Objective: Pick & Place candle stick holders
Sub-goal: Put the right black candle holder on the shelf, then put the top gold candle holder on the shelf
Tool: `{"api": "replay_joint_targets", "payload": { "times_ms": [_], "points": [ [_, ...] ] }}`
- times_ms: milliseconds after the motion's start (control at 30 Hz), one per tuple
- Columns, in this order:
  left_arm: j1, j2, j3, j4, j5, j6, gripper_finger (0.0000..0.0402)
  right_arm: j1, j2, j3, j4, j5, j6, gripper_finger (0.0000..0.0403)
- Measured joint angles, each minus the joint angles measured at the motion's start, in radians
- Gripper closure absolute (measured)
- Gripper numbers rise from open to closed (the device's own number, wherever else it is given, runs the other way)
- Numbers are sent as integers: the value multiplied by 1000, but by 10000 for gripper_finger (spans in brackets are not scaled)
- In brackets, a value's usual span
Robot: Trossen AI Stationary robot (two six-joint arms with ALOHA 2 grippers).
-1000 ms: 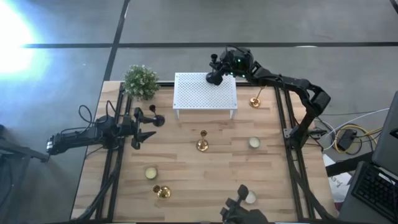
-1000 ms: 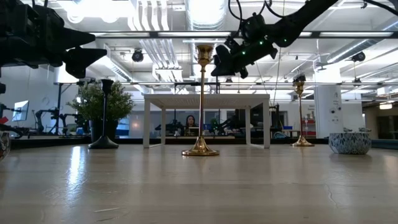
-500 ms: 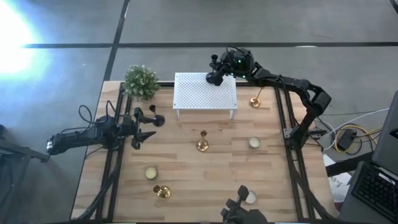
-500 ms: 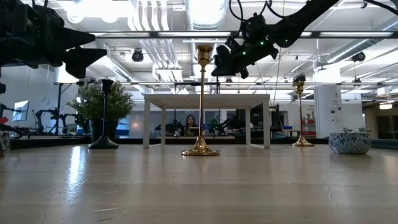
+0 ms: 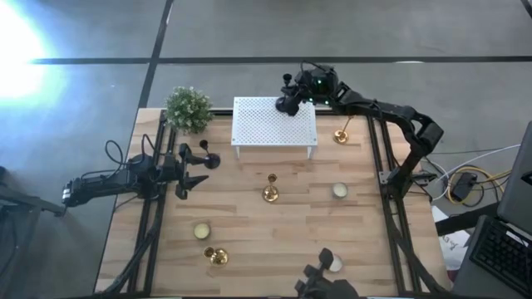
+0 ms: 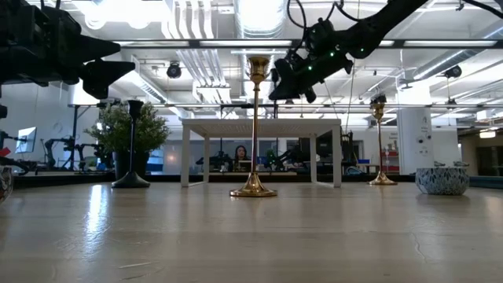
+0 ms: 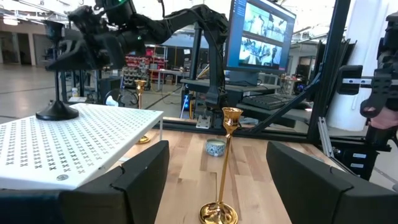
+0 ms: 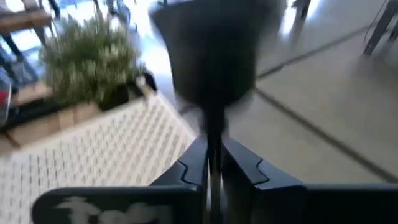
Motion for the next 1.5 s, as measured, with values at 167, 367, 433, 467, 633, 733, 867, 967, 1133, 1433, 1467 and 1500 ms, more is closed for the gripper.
{"api": "replay_joint_targets", "payload": {
  "times_ms": [167, 367, 433, 467, 633, 733, 867, 967, 1133, 1433, 1467, 1500],
  "points": [
    [0, 0, 0, 0, 0, 0, 126, 0, -10, 15, -44, 0, -6, 292],
    [0, 0, 0, 0, 0, 0, 126, 0, -31, 17, -64, 3, -23, 222],
    [0, 0, 0, 0, 0, 0, 126, -5, -56, 24, -110, 3, -41, 206],
    [0, 0, 0, 0, 0, 0, 126, -6, -68, 27, -133, 6, -49, 199],
    [0, 0, 0, 0, 0, 0, 126, -16, -165, 28, -277, 15, -91, 183],
    [0, 0, 0, 0, 0, 0, 126, -19, -240, 28, -376, 14, -104, 184],
    [0, 0, 0, 0, 0, 0, 126, -19, -349, 26, -542, 14, -107, 193],
    [0, 0, 0, 0, 0, 0, 126, -8, -433, 9, -663, 15, -83, 201],
    [0, 0, 0, 0, 0, 0, 126, 40, -561, -101, -780, 14, -12, 222],
    [0, 0, 0, 0, 0, 0, 126, 156, -838, -503, -690, 163, 261, 263],
    [0, 0, 0, 0, 0, 0, 126, 172, -868, -547, -668, 189, 301, 267],
    [0, 0, 0, 0, 0, 0, 126, 188, -895, -589, -643, 213, 339, 272]
  ]
}}
